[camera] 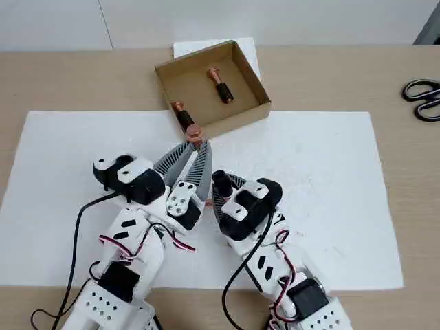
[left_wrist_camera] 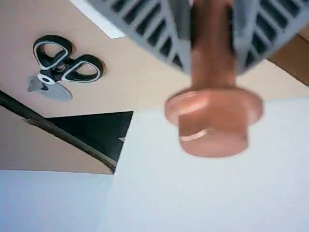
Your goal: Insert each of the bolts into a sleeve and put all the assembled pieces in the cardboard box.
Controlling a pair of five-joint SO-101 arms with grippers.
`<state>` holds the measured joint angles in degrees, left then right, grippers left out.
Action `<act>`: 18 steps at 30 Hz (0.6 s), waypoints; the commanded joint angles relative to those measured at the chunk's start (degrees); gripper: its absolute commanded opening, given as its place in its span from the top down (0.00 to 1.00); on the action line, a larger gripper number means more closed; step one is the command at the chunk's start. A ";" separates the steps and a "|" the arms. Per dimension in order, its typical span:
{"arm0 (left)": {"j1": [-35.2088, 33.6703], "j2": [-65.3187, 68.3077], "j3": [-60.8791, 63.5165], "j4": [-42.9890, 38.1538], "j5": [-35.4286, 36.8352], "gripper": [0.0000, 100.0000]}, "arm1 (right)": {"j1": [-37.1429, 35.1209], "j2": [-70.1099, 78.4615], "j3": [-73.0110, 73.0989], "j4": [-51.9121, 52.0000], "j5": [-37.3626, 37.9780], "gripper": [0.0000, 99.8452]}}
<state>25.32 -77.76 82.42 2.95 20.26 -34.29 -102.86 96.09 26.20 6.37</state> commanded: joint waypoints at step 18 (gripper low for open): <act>5.98 -1.41 -3.38 -0.62 -0.53 0.99 | -5.23 -1.10 -0.62 -2.07 -0.44 1.00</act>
<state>30.68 -77.76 82.42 2.86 20.26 -39.30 -102.86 96.09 26.02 6.37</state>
